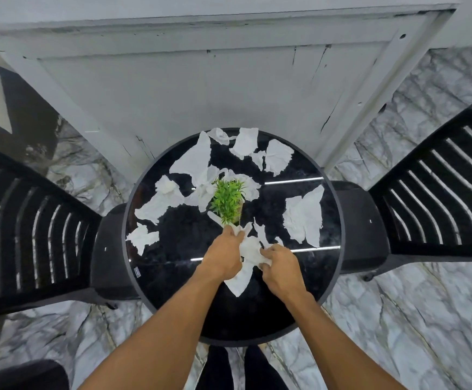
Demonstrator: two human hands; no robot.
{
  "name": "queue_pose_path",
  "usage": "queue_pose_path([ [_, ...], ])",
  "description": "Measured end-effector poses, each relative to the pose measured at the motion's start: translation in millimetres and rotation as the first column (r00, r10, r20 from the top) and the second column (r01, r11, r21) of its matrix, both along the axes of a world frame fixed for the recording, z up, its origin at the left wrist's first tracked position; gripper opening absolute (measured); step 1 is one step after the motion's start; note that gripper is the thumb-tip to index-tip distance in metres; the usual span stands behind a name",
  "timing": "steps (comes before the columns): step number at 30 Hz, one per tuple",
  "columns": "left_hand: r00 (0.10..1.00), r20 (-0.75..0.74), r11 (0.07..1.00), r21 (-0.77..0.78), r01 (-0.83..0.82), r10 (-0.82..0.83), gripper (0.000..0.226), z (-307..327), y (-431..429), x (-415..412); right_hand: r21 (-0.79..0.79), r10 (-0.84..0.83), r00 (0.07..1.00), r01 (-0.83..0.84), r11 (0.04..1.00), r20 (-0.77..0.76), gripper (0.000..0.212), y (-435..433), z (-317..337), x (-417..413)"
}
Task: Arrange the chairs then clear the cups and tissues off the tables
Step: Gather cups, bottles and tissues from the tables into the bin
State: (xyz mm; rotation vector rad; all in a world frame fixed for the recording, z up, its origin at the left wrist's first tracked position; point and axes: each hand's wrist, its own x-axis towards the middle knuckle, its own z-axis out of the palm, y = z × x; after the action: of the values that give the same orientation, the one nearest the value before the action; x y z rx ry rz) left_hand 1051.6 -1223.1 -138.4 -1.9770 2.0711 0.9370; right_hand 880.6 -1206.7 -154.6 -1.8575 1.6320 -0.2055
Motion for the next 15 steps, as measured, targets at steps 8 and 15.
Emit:
queue_pose_path([
  [8, 0.998, 0.000, 0.980, -0.190, -0.061, 0.062, 0.017, -11.5, 31.5, 21.8, -0.067, 0.194, 0.981, -0.195, 0.979, -0.021, 0.024, -1.8, 3.3, 13.1],
  [15, 0.795, -0.356, 0.808, -0.156, -0.569, 0.491, 0.016, 17.4, 60.5, 55.6, 0.005, 0.311, 0.949, -0.311, 0.950, -0.042, 0.023, -12.2, 11.6, 45.3],
])
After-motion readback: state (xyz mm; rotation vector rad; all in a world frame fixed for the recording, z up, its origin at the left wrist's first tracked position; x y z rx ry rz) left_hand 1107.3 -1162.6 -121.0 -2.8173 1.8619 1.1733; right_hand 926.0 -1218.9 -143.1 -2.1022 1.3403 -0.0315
